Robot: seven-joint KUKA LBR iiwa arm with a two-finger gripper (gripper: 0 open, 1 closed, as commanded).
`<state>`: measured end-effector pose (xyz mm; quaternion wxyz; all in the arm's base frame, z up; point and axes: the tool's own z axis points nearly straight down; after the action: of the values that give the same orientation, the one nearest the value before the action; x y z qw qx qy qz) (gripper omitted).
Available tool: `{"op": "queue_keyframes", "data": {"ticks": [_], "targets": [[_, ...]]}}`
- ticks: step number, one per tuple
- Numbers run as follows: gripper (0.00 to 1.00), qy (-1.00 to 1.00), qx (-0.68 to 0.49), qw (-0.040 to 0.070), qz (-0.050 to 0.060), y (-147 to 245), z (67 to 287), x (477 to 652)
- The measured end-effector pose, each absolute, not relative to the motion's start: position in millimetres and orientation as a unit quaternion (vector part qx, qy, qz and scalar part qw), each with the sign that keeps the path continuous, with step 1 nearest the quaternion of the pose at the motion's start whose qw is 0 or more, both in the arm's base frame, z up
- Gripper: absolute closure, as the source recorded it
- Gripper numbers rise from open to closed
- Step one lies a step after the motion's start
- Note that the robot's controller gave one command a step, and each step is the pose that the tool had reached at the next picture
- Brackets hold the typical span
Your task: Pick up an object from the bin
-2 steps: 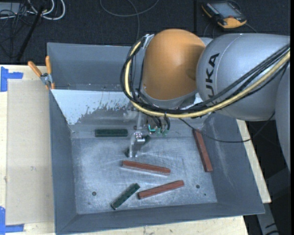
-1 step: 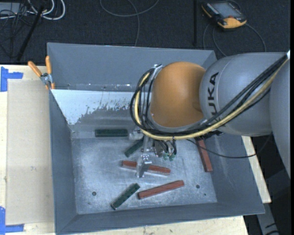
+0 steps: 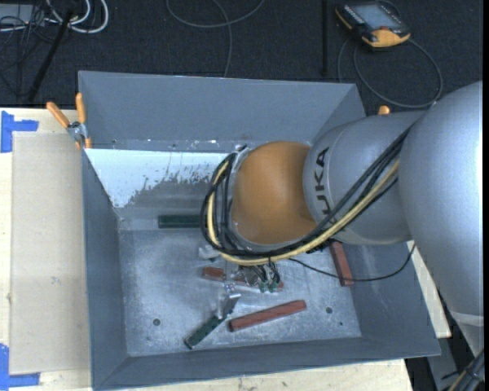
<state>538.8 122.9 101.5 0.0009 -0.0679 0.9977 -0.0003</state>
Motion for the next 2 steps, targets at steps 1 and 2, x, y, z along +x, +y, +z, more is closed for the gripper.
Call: {"op": "queue_keyframes", "data": {"ticks": [1,2], "targets": [[0.0,0.996,-0.085,-0.003,0.001,125.9,84.1,539.2],[0.0,0.997,-0.071,0.001,0.0,132.0,88.5,569.4]]}}
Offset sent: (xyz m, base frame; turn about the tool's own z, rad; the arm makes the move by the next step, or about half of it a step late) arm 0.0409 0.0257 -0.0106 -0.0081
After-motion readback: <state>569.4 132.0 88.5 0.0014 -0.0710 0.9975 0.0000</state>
